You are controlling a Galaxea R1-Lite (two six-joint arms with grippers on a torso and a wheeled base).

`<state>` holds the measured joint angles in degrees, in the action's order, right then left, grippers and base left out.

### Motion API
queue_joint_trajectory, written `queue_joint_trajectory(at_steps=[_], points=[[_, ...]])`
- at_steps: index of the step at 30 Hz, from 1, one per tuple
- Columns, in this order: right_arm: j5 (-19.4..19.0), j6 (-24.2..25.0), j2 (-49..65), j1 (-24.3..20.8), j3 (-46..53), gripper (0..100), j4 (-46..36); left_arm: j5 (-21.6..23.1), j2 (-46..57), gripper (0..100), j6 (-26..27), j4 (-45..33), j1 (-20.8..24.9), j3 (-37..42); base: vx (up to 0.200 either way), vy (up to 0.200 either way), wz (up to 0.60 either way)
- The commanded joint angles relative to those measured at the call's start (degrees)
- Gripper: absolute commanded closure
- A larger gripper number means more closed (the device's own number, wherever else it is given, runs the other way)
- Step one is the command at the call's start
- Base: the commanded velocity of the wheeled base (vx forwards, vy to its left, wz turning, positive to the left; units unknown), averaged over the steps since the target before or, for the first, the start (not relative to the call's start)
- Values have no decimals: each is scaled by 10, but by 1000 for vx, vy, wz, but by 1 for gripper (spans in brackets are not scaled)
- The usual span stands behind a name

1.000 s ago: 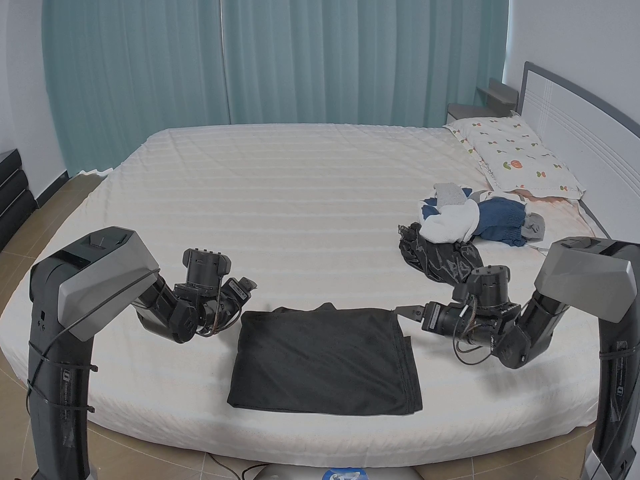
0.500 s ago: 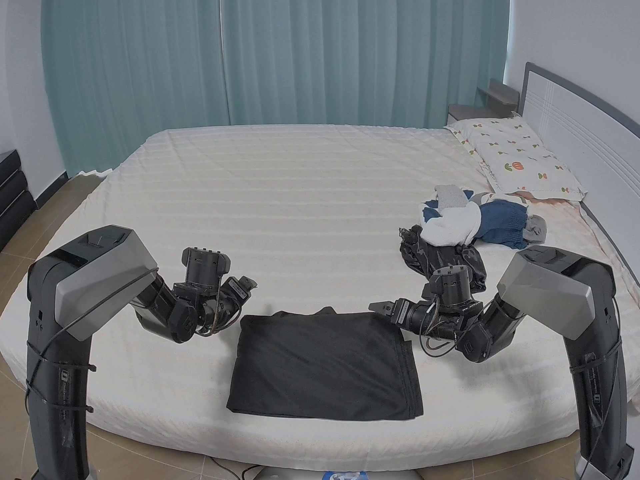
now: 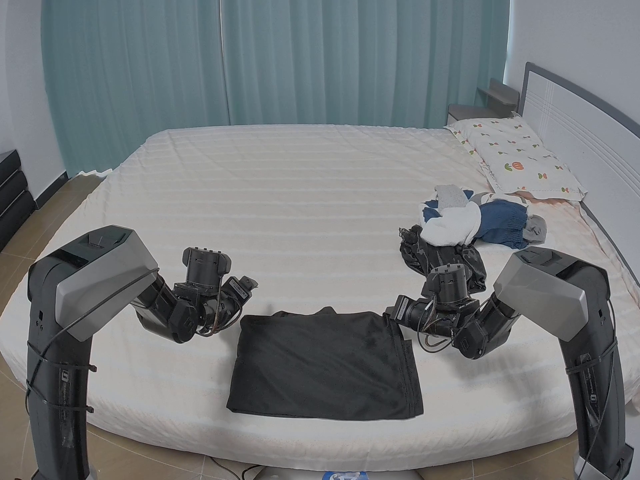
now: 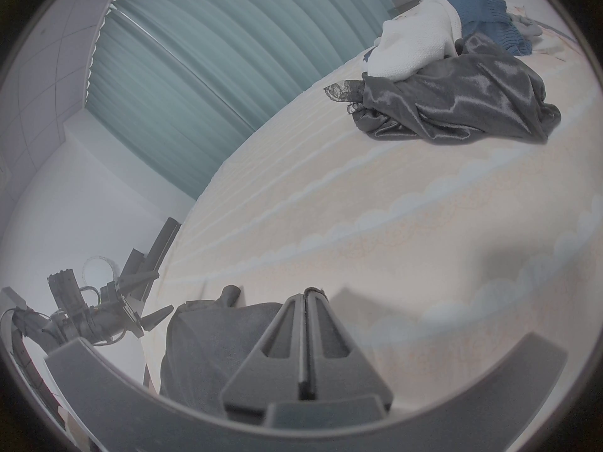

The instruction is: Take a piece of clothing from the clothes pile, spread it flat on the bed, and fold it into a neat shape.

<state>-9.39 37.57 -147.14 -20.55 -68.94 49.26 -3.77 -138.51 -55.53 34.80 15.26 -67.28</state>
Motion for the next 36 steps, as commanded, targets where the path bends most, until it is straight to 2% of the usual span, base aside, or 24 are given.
queue_joint_trajectory(at_steps=[1, 5, 36], points=[[2, 13, 1, 5, -5, 100, 0, -1, -2, 0, 0, 0, 0, 0, 0, 0, 0], [6, 26, 1, 13, -11, 100, 0, -1, -3, 0, 1, 0, 0, 0, 0, 0, 0], [30, 24, 0, 28, -21, 100, -36, -2, -6, 0, 2, 0, 1, -3, 0, 0, 0]])
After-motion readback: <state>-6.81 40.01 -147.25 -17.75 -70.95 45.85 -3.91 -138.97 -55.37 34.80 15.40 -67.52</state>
